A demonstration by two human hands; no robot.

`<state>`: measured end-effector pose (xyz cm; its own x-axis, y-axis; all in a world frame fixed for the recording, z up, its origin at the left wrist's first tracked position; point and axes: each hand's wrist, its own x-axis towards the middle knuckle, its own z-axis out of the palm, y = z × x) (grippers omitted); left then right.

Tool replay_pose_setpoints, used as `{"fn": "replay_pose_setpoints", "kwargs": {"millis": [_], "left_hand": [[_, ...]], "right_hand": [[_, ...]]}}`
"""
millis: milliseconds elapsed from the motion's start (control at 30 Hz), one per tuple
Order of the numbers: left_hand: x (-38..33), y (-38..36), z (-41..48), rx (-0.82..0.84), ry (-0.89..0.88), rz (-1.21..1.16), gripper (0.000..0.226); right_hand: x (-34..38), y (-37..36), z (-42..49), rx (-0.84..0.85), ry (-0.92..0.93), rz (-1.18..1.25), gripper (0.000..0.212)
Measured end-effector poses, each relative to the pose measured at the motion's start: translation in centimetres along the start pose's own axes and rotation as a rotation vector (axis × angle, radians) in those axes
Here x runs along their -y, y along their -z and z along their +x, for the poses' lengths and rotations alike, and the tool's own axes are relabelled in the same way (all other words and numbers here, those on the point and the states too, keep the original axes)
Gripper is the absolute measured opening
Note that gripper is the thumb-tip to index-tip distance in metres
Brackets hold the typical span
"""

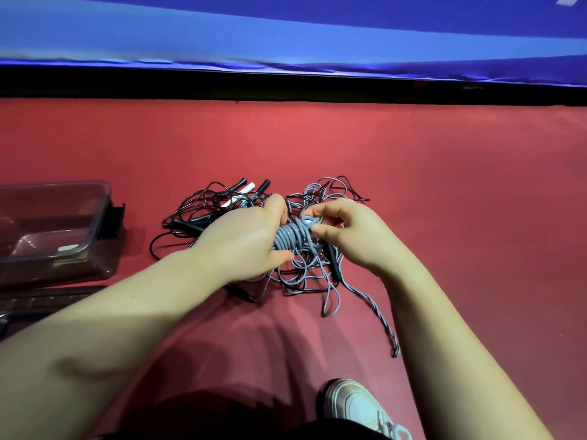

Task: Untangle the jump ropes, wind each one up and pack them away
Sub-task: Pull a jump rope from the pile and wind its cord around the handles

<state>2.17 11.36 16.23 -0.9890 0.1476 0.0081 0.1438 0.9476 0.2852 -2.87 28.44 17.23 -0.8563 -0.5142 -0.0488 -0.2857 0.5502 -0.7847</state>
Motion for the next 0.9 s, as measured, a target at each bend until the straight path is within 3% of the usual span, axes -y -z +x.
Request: {"fn": "replay_pose_setpoints", "kwargs": {"millis": [133,267,400,500,633,900], "left_hand": [[1.2,-0.6,0.2,0.039,0.039,0.094,0.044],[2.1,-1.6,0.2,0.086,0.026,0.188,0.045],[2.6,-2.0,0.6,0.106,0.038,0.175,0.042],[3.0,-2.3,0.9,0.119,0.083,0.105,0.042],[4.0,-3.4,1.1,0.152,0.101,0.066,0.043],[4.6,-4.0,0.9,0.116,0.161,-0.018,0.044]], "right_hand": [[0.2,-0.5,0.9,0.134,-0.050,-0.006,0.021],[0.5,-0.6,1.5,0.361,-0.075,-0.249,0.011],[1.2,-0.6,2.8,0.413,-0.056,-0.475,0.011],[1.1,-1.4,3.8,0.294,0.030,-0.559,0.013],[0.6,-2.1,4.1,-0.076,0.050,-0.191,0.007],[0.2,-3.1,4.6,-0.165,0.085,0.002,0.008]]}}
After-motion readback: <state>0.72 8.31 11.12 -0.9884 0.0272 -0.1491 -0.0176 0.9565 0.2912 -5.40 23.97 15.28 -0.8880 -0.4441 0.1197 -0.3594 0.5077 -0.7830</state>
